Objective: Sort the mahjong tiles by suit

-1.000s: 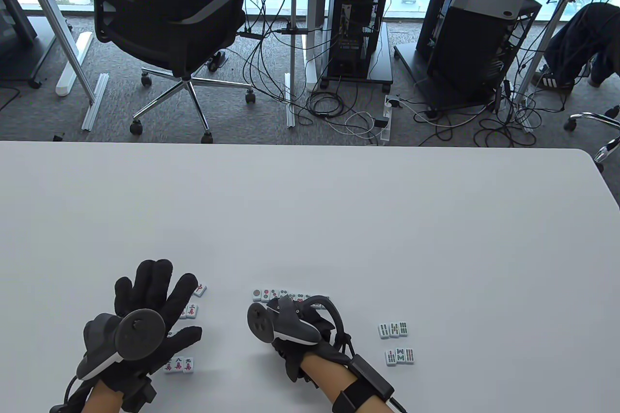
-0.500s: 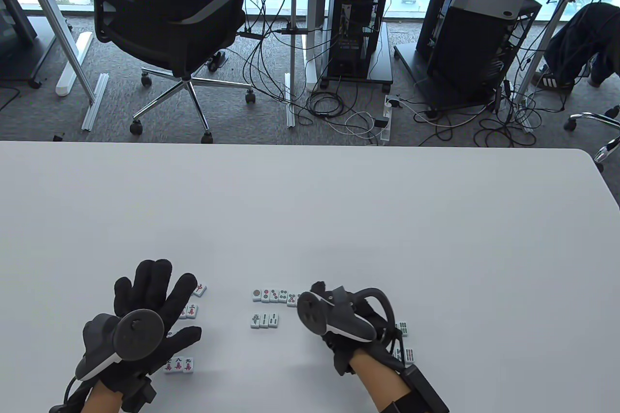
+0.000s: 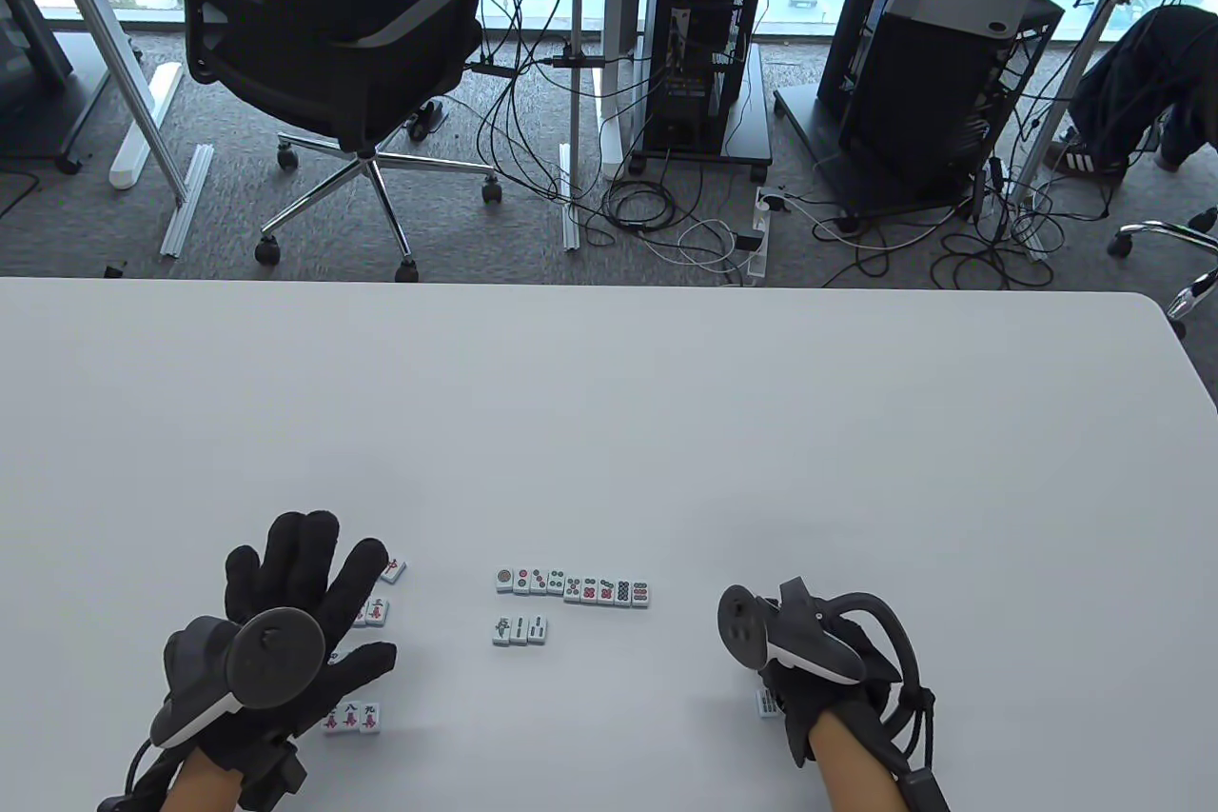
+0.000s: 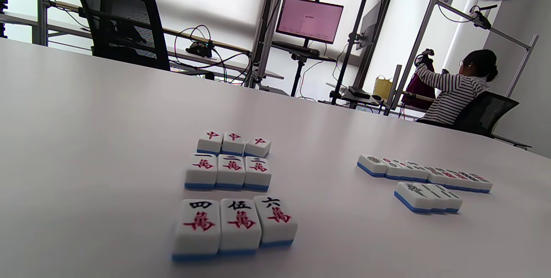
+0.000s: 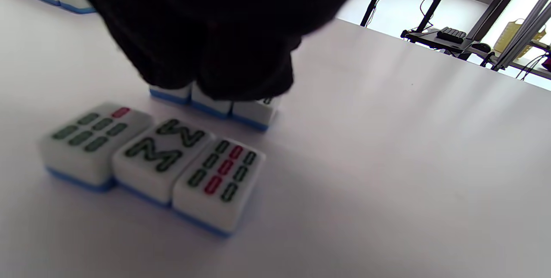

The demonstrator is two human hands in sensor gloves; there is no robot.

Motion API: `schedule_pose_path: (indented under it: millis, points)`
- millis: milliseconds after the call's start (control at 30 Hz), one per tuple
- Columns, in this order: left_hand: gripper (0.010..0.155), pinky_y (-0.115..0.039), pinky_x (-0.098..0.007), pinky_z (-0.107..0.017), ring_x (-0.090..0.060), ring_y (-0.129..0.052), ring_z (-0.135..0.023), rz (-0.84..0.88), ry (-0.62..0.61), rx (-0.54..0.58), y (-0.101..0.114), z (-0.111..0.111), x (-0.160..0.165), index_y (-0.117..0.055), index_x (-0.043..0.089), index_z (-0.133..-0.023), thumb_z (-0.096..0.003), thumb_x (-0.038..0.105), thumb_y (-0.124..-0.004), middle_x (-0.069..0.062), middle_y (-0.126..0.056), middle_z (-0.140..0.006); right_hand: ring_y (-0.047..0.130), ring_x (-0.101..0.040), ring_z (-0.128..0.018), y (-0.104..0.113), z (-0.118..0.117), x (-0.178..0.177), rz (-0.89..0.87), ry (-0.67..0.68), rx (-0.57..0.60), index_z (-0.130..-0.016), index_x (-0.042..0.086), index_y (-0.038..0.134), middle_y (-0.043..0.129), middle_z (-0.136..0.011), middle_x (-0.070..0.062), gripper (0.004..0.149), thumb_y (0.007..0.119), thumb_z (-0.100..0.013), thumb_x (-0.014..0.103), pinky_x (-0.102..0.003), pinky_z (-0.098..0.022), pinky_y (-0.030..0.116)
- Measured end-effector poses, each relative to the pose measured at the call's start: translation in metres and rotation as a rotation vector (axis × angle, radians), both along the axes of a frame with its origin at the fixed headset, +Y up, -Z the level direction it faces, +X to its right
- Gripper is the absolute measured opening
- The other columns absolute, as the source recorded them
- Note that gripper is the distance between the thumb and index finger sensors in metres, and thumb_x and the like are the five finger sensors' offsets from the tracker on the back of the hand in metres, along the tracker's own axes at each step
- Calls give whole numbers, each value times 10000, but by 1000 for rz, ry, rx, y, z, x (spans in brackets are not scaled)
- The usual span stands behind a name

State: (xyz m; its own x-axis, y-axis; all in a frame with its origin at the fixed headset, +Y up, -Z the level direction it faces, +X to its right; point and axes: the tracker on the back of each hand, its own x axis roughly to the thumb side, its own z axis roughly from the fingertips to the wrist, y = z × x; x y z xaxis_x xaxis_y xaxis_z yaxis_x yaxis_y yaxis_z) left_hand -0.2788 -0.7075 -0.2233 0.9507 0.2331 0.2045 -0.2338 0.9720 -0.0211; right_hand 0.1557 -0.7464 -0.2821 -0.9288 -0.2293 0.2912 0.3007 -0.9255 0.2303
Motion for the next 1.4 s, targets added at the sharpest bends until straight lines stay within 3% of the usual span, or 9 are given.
schedule_pose_path:
  millis: [167,400,600,867,1167,1400]
  points:
    - [875,-38,-652,-751,-242,80,-1105,2,3,-2,0,0,0,-265,427,-1086,-365,730,-656,80,60,-1127,861,-86,-96,-13,1,-12,39,43,10,-954,134,702,962,-431,-19,592,862,-425,345,-232,-44,780]
    - [874,-37,-652,-752,-242,81,-1105,8,3,2,1,0,0,-268,428,-1087,-364,729,-657,82,62,-1126,861,-90,-93,-3,3,-41,30,89,18,-916,65,751,964,-426,-29,582,870,-421,347,-235,-41,779]
    - [874,-38,-653,-751,-242,80,-1106,2,0,-2,0,0,0,-269,427,-1087,-364,729,-656,81,61,-1126,865,-93,-96,12,13,-103,-162,240,134,-896,39,756,963,-429,-27,587,870,-415,355,-239,-44,783]
    - [874,-37,-652,-752,-241,82,-1105,19,2,6,2,0,-2,-270,428,-1087,-364,730,-656,82,61,-1126,869,-100,-103,-5,9,-166,-179,279,90,-889,32,759,963,-435,-35,587,868,-415,362,-246,-51,786]
    - [871,-37,-653,-752,-240,82,-1106,19,-8,11,3,1,0,-272,429,-1087,-365,730,-656,83,62,-1127,873,-106,-113,-18,-2,-175,-221,239,87,-898,38,747,959,-448,-41,582,850,-428,365,-251,-60,790]
    - [871,-38,-652,-752,-240,79,-1106,18,-9,11,3,1,0,-272,429,-1087,-364,730,-656,83,59,-1127,892,-120,-140,-10,4,-168,-230,275,122,-940,67,711,960,-491,-51,607,830,-436,384,-257,-83,804]
